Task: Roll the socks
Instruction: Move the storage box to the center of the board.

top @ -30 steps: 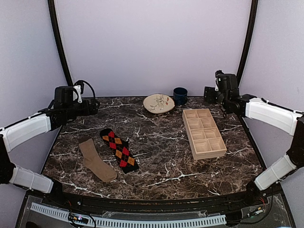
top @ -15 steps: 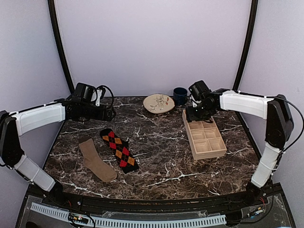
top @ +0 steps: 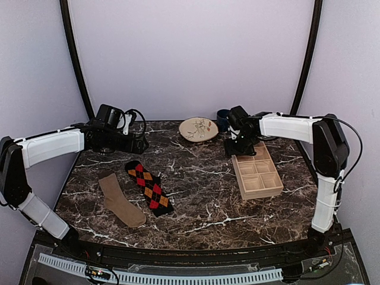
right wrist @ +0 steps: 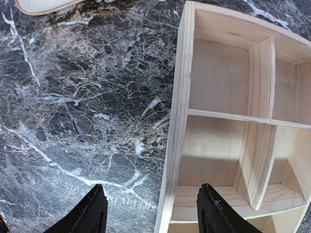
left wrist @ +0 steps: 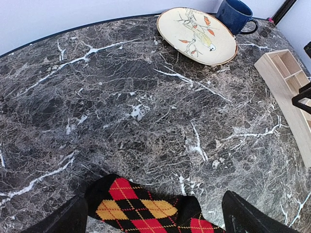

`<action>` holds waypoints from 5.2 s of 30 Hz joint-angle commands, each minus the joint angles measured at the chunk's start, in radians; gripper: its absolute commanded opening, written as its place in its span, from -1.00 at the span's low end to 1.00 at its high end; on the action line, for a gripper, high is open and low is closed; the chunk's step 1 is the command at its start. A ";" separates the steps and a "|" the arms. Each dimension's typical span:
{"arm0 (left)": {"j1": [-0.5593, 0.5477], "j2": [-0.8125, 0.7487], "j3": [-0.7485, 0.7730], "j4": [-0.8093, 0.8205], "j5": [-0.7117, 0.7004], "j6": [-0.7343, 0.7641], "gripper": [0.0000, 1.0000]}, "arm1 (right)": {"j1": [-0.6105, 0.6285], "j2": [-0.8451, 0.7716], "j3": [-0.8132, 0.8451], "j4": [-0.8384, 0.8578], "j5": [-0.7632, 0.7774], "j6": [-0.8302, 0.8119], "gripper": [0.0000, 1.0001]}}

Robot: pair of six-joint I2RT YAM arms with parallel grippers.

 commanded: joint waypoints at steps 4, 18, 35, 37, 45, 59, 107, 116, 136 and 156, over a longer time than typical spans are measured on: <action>-0.007 -0.003 0.028 -0.031 0.004 0.001 0.98 | -0.006 0.083 0.069 -0.045 0.028 -0.012 0.12; -0.007 0.025 0.056 -0.044 -0.038 0.011 0.98 | -0.023 0.145 0.083 -0.067 -0.027 -0.179 -1.00; -0.006 0.062 0.102 -0.071 -0.030 -0.056 0.98 | 0.153 -0.025 -0.108 -0.065 -0.114 -0.296 -1.00; -0.007 0.071 0.117 -0.087 -0.029 -0.062 0.98 | 0.200 -0.036 -0.116 -0.056 -0.117 -0.339 -1.00; -0.007 0.076 0.127 -0.118 -0.018 -0.087 0.98 | 0.286 -0.040 -0.062 -0.009 -0.168 -0.442 -1.00; -0.006 0.070 0.094 -0.149 0.012 -0.176 0.98 | 0.328 0.076 0.096 0.082 -0.290 -0.650 -1.00; -0.126 0.326 0.261 -0.224 0.049 -0.019 0.80 | 0.304 -0.225 -0.091 -0.024 0.277 0.008 0.01; -0.155 0.414 0.333 -0.229 -0.009 -0.013 0.66 | 0.277 -0.261 -0.190 -0.030 0.247 0.104 -0.06; -0.164 0.570 0.459 -0.293 -0.040 -0.012 -0.23 | 0.204 -0.332 -0.321 0.035 0.210 0.175 -0.08; -0.083 0.580 0.455 -0.306 -0.198 -0.050 -1.00 | 0.115 -0.309 -0.328 0.067 0.164 0.132 -0.09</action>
